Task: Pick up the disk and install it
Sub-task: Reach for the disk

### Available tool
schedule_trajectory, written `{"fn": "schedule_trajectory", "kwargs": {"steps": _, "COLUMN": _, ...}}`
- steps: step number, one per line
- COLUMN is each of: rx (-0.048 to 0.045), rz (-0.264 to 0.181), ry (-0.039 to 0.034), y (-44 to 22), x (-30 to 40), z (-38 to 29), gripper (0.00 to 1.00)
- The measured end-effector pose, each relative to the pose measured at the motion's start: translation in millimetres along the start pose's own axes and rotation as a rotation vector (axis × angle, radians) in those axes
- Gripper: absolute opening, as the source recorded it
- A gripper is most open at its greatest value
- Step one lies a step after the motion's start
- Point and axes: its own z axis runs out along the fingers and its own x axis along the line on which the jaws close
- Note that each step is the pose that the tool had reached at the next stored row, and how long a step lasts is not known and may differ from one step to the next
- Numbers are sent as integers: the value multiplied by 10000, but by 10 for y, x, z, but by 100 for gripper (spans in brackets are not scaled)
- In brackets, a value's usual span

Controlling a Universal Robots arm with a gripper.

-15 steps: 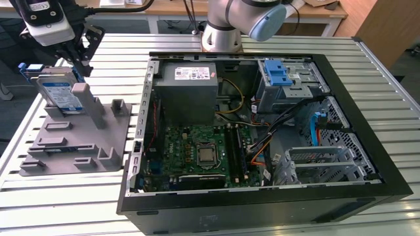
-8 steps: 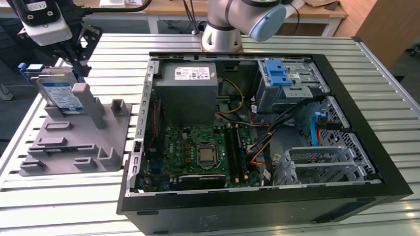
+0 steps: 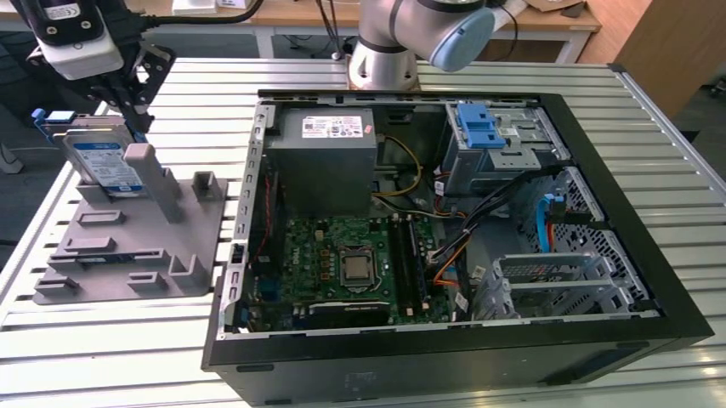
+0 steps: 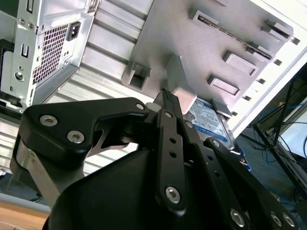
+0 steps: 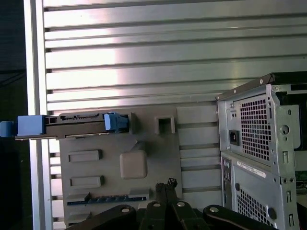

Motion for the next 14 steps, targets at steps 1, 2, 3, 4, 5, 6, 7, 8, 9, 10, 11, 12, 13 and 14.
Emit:
{"fn": "schedule_trajectory", "kwargs": {"steps": 1, "rx": 1, "rz": 0, "ry": 1, "y": 0, "x": 0, "z": 0, "gripper": 11}}
{"fn": "schedule_trajectory", "kwargs": {"steps": 2, "rx": 3, "rz": 0, "ry": 3, "y": -1, "x": 3, "z": 1, "gripper": 11}}
{"fn": "schedule_trajectory", "kwargs": {"steps": 3, "rx": 4, "rz": -1, "ry": 8, "y": -1, "x": 7, "z": 2, "gripper": 11}}
{"fn": "schedule_trajectory", "kwargs": {"steps": 4, "rx": 6, "rz": 0, "ry": 16, "y": -1, "x": 14, "z": 3, "gripper": 11}}
{"fn": "schedule_trajectory", "kwargs": {"steps": 5, "rx": 8, "rz": 1, "ry": 23, "y": -2, "x": 22, "z": 3, "gripper": 11}}
{"fn": "schedule_trajectory", "kwargs": {"steps": 6, "rx": 8, "rz": 1, "ry": 28, "y": -2, "x": 31, "z": 4, "gripper": 11}}
{"fn": "schedule_trajectory", "kwargs": {"steps": 7, "rx": 8, "rz": 1, "ry": 30, "y": -3, "x": 40, "z": 5, "gripper": 11}}
{"fn": "schedule_trajectory", "kwargs": {"steps": 8, "rx": 7, "rz": 1, "ry": 32, "y": -3, "x": 50, "z": 5, "gripper": 11}}
{"fn": "schedule_trajectory", "kwargs": {"steps": 9, "rx": 8, "rz": 1, "ry": 33, "y": -4, "x": 62, "z": 6, "gripper": 11}}
{"fn": "schedule_trajectory", "kwargs": {"steps": 10, "rx": 8, "rz": 2, "ry": 33, "y": -4, "x": 73, "z": 6, "gripper": 11}}
{"fn": "schedule_trajectory", "kwargs": {"steps": 11, "rx": 9, "rz": 2, "ry": 34, "y": -5, "x": 86, "z": 6, "gripper": 11}}
{"fn": "schedule_trajectory", "kwargs": {"steps": 12, "rx": 9, "rz": 2, "ry": 34, "y": -5, "x": 98, "z": 6, "gripper": 11}}
{"fn": "schedule_trajectory", "kwargs": {"steps": 13, "rx": 8, "rz": 2, "ry": 33, "y": -5, "x": 112, "z": 7, "gripper": 11}}
{"fn": "schedule_trajectory", "kwargs": {"steps": 14, "rx": 9, "rz": 2, "ry": 34, "y": -4, "x": 127, "z": 7, "gripper": 11}}
